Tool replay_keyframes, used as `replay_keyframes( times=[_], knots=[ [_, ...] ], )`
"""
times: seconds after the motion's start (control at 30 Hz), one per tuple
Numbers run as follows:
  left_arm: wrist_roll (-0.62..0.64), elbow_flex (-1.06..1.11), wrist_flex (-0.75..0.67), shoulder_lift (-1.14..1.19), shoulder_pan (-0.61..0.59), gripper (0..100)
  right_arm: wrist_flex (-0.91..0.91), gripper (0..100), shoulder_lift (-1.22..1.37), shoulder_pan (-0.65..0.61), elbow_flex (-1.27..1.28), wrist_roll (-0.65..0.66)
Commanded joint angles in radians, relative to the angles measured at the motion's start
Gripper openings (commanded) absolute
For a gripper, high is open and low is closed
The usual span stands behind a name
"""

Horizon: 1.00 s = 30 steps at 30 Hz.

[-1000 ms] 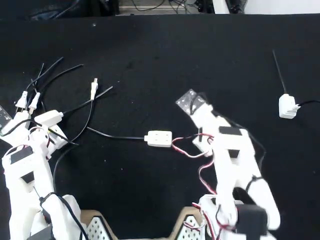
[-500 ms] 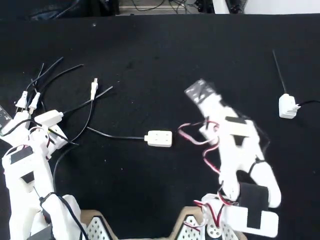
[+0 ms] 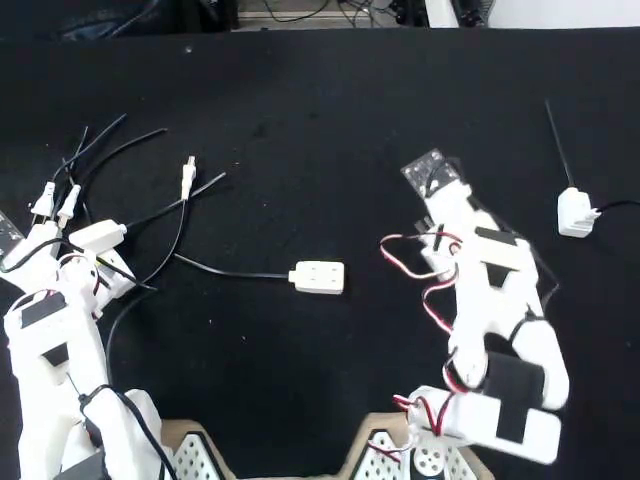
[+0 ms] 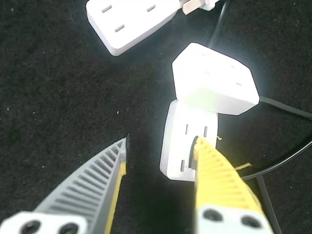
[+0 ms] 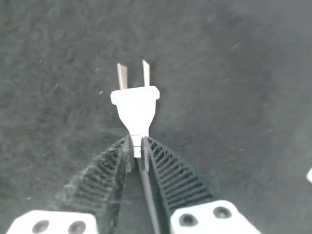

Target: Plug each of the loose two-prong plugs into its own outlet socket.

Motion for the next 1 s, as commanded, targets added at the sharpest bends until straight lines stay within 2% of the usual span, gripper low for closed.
replay_keyframes(
  times=[0.0, 0.1, 0.2, 0.33, 0.4, 0.53, 0.73, 0.8, 0.97],
  knots=[
    [0.008, -0.005, -0.014, -0.014, -0.004, 22, -0.048, 1.5, 0.068, -0.011, -0.067, 0.000],
    [0.008, -0.005, -0.012, -0.014, -0.004, 22, -0.068, 1.8, 0.128, -0.011, -0.120, -0.002],
    [0.008, -0.005, -0.012, -0.014, -0.004, 22, -0.061, 3.5, 0.168, -0.008, -0.168, -0.063],
    [0.008, -0.005, -0.012, -0.015, -0.004, 22, 0.081, 16.6, 0.171, -0.017, -0.228, -0.095],
    [0.008, -0.005, -0.012, -0.015, -0.002, 22, 0.175, 19.9, 0.171, -0.043, -0.269, -0.095],
    [0.008, -0.005, -0.014, -0.015, -0.002, 22, 0.281, 17.8, 0.173, -0.103, -0.329, -0.103],
    [0.008, -0.005, -0.014, -0.015, -0.002, 22, 0.196, 17.4, 0.182, -0.143, -0.328, -0.095],
    [0.008, -0.005, -0.014, -0.015, -0.002, 22, 0.181, 17.4, 0.182, -0.138, -0.328, -0.069],
    [0.008, -0.005, -0.012, -0.015, -0.002, 22, 0.149, 17.4, 0.182, -0.089, -0.318, 0.100]
  ],
)
